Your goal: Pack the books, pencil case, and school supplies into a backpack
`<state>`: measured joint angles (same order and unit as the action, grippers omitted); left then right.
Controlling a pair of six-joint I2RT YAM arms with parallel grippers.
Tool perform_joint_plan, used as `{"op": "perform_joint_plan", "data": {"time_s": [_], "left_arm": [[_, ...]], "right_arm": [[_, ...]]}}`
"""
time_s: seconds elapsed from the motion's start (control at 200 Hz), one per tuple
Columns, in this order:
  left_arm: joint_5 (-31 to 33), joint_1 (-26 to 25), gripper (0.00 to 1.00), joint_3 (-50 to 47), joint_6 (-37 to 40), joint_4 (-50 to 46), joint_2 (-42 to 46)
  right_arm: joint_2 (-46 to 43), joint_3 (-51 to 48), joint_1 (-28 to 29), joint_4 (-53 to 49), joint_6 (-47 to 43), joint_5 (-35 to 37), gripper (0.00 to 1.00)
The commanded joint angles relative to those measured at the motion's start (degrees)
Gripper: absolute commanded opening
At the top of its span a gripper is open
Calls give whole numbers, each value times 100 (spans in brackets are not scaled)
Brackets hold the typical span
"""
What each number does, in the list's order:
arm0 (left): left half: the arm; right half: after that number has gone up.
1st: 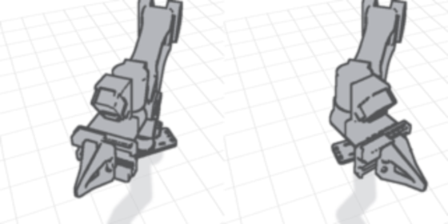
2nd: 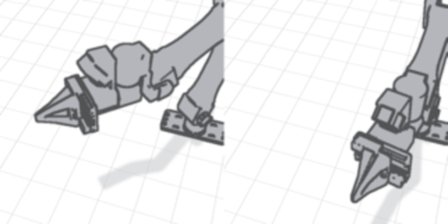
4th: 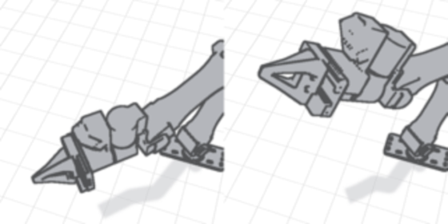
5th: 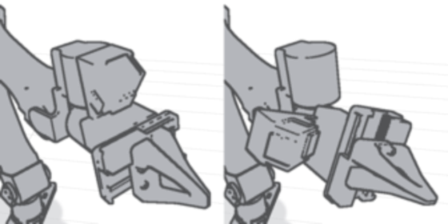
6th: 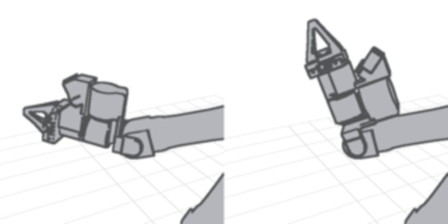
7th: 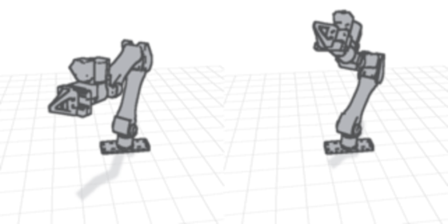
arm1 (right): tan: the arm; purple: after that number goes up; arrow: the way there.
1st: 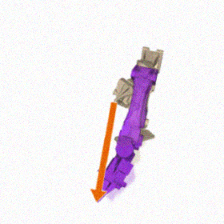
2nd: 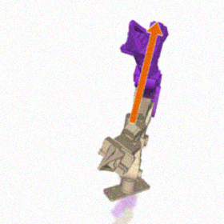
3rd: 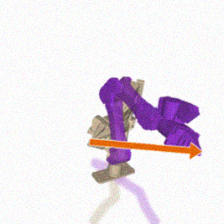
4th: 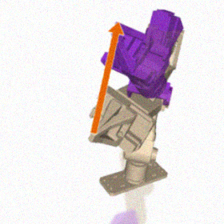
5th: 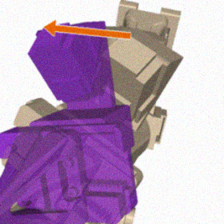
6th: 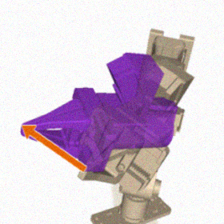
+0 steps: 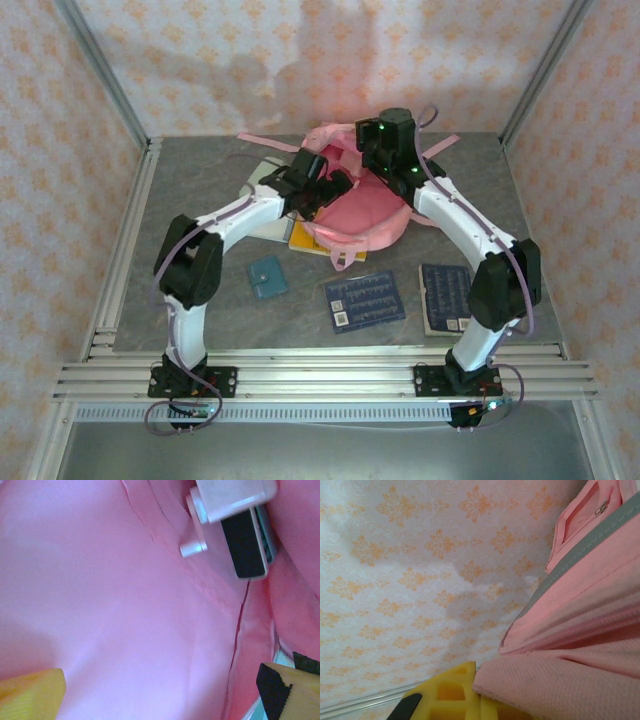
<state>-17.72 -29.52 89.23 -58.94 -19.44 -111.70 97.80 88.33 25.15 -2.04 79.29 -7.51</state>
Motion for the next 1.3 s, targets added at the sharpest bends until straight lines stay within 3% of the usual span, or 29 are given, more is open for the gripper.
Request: {"op": "perform_joint_plan", "data": {"time_s": [0.0,0.2,0.36,0.565,0.696,0.816,0.941,1.056,1.296], "left_arm": [[49,-28,99,-375,461,-455,836],[594,14,100,-632,1214,-1585,1740],[813,185,100,-811,1745,-1906,2248],[293,236,100,-942,1723,-1509,2140],[310,237,100,-740,1601,-1414,1622],[382,243,100,-71,1613,-1606,997],[524,250,99,842,1772,-1790,288],[565,284,98,2284,1950,-2373,-674],[311,280,97,4574,1746,-2740,-1998]], "right_arm": [[-6,-105,-218,198,-276,303,0],[-73,-174,-410,-112,-483,285,0],[-99,-277,-574,-208,-644,167,0],[37,-360,-585,-21,-669,-417,0],[20,-436,-536,71,-799,-692,0],[-380,-716,-486,-154,-1106,-108,0],[-1041,-873,-476,-729,-1606,959,0],[-1599,-996,-467,-1139,-1882,1796,0],[-2199,-1283,-274,-1598,-1800,2359,0]]}}
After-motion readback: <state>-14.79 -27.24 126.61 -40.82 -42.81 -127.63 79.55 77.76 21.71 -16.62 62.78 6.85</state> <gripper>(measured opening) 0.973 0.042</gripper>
